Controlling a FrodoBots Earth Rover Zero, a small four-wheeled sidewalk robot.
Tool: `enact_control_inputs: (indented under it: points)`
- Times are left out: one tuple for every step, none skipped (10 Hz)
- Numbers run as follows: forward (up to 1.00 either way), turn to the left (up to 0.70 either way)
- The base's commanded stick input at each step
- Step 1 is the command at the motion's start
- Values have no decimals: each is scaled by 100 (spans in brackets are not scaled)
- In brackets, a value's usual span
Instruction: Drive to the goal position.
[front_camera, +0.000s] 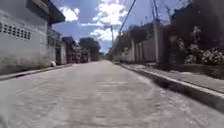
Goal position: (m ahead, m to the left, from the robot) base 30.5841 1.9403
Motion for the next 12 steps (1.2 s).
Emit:
enact_control_inputs:
  points:
    - [100, -39]
    - [100, -38]
    - [100, -28]
    - [100, 4]
    - [100, 8]
    - [100, 14]
    - [100, 17]
    - [100, 9]
    - [100, 1]
    - [100, 3]
    - [100, 4]
    - [100, 4]
